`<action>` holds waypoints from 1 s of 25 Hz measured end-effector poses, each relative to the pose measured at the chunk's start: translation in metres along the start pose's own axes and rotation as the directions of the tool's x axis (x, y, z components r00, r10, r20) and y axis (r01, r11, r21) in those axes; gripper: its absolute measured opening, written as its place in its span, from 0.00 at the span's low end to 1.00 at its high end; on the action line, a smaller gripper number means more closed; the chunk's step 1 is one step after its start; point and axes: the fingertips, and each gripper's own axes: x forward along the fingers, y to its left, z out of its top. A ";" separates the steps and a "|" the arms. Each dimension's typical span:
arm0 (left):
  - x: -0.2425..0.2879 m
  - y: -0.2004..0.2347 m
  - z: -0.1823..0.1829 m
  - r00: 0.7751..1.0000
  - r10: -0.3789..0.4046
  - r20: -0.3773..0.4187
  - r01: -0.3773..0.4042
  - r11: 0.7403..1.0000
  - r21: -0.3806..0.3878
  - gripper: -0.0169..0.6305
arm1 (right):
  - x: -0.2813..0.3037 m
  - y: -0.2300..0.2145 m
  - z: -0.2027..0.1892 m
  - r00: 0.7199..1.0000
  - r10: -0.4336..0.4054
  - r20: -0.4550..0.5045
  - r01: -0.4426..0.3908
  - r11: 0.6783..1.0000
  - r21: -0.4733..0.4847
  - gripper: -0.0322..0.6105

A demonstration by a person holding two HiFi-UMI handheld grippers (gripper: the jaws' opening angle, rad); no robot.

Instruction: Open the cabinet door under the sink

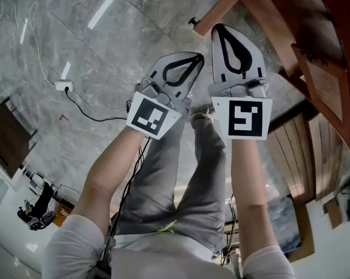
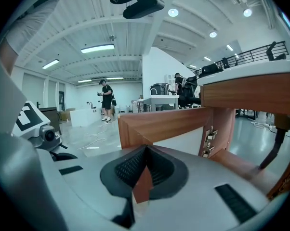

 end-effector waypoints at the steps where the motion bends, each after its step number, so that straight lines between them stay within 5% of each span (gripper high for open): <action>1: -0.001 0.002 0.003 1.000 0.004 -0.003 -0.004 1.000 -0.001 0.05 | 0.003 0.001 0.003 1.000 0.008 -0.005 -0.008 1.000 -0.008 0.10; 10: -0.014 0.015 0.040 0.998 0.066 0.006 -0.066 0.997 -0.035 0.05 | -0.015 -0.015 0.037 0.999 -0.040 -0.024 0.041 0.999 0.015 0.10; 25: 0.018 -0.034 0.139 0.998 0.014 0.068 -0.013 1.000 -0.018 0.05 | -0.140 -0.099 0.075 0.970 -0.224 -0.094 0.228 0.973 0.025 0.10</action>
